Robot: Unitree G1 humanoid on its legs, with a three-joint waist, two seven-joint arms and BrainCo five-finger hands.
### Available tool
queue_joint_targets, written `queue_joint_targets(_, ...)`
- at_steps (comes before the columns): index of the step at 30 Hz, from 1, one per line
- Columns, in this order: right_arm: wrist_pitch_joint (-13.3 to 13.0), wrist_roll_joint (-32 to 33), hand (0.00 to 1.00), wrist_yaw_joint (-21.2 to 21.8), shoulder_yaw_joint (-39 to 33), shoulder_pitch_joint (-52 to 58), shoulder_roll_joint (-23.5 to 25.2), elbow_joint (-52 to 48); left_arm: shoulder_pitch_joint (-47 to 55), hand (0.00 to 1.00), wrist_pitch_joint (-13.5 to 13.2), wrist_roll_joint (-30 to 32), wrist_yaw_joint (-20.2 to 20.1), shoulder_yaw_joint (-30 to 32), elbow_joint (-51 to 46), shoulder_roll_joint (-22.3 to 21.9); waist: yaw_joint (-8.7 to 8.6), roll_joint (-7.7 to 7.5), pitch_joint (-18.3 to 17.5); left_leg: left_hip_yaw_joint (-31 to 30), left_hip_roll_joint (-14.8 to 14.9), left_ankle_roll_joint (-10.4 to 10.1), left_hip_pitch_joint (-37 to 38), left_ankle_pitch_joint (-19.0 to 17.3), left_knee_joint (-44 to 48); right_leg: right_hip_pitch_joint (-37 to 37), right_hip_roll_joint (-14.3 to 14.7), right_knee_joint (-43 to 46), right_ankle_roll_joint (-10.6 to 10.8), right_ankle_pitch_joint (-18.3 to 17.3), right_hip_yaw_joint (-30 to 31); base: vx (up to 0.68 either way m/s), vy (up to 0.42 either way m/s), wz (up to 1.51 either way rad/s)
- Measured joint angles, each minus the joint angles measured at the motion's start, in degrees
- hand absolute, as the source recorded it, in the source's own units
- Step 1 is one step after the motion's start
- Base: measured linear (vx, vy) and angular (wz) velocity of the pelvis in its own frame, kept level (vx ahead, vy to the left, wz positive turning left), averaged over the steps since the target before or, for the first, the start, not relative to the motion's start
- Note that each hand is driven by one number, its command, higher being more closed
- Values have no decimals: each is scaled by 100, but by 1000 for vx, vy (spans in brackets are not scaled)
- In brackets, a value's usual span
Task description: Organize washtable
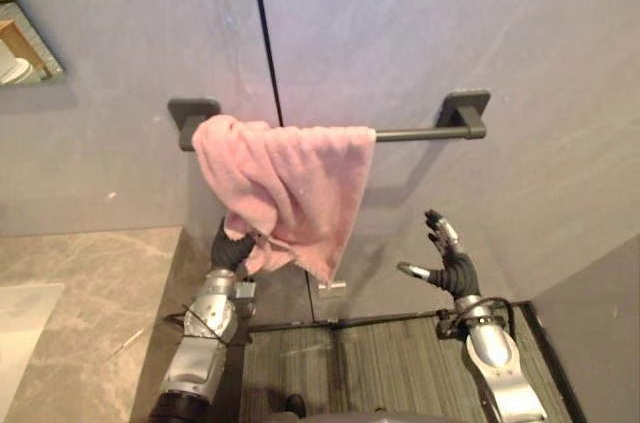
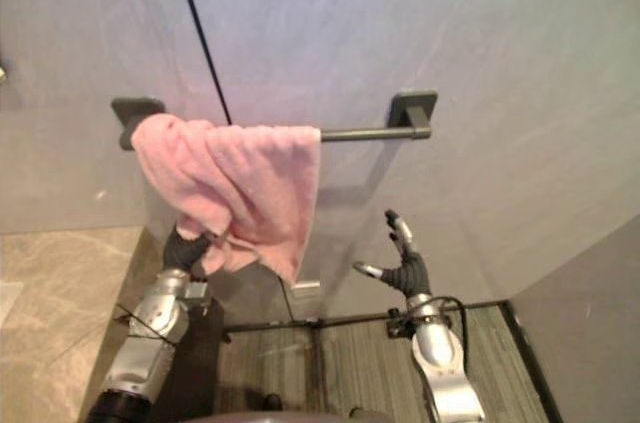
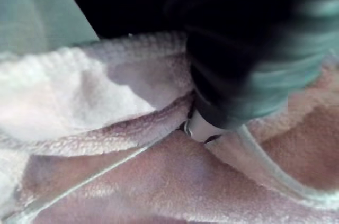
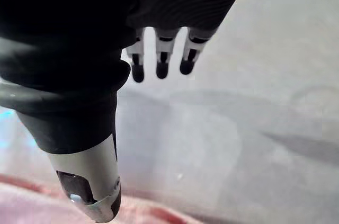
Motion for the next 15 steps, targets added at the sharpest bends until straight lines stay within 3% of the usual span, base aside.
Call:
queue_joint_targets(8, -132, 270, 0, 248, 771, -137, -647, -132, -79, 100, -104, 22, -4, -442, -29, 44, -4, 12, -21, 17, 3, 1, -56, 4, 1, -91, 4, 63, 3, 1, 36, -2, -1, 0)
queue_joint_targets(15, -130, 262, 0, 224, 1545, -851, -753, 213, -200, 100, -107, 23, 6, -807, 43, 88, 3, 32, -97, -20, -1, 5, -62, 7, 2, -85, 2, 74, 3, 1, 18, -1, -3, 1)
